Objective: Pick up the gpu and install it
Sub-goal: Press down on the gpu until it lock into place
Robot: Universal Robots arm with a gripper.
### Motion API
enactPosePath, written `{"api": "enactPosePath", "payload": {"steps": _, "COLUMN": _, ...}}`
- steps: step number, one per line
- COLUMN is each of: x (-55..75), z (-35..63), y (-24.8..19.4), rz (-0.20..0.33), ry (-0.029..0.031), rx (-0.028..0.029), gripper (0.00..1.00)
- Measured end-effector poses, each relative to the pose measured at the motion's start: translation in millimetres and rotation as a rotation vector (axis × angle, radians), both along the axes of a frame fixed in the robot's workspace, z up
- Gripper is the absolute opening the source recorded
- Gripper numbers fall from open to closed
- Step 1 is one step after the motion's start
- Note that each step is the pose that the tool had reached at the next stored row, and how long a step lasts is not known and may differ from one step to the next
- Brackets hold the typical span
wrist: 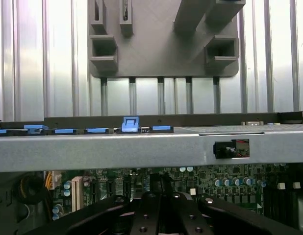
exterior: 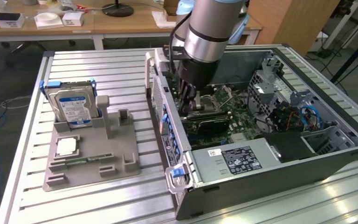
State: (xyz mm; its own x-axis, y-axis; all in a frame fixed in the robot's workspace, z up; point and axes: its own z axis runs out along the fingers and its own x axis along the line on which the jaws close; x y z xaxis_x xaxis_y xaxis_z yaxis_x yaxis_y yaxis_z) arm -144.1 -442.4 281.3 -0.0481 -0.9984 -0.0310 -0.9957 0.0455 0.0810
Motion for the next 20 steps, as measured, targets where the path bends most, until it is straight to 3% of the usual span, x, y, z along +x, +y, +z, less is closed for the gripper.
{"api": "enactPosePath", "payload": {"steps": 14, "x": -2.1, "z": 9.1, "y": -0.8, "rz": -0.002, "ry": -0.0002, "rx": -0.0077, "gripper": 0.11}}
{"api": "enactPosePath", "payload": {"steps": 18, "x": -6.5, "z": 9.2, "y": -1.2, "rz": -0.002, "ry": -0.0001, "rx": -0.0141, "gripper": 0.11}}
{"api": "enactPosePath", "payload": {"steps": 20, "x": -7.4, "z": 9.4, "y": -1.4, "rz": -0.002, "ry": 0.0002, "rx": -0.0203, "gripper": 0.11}}
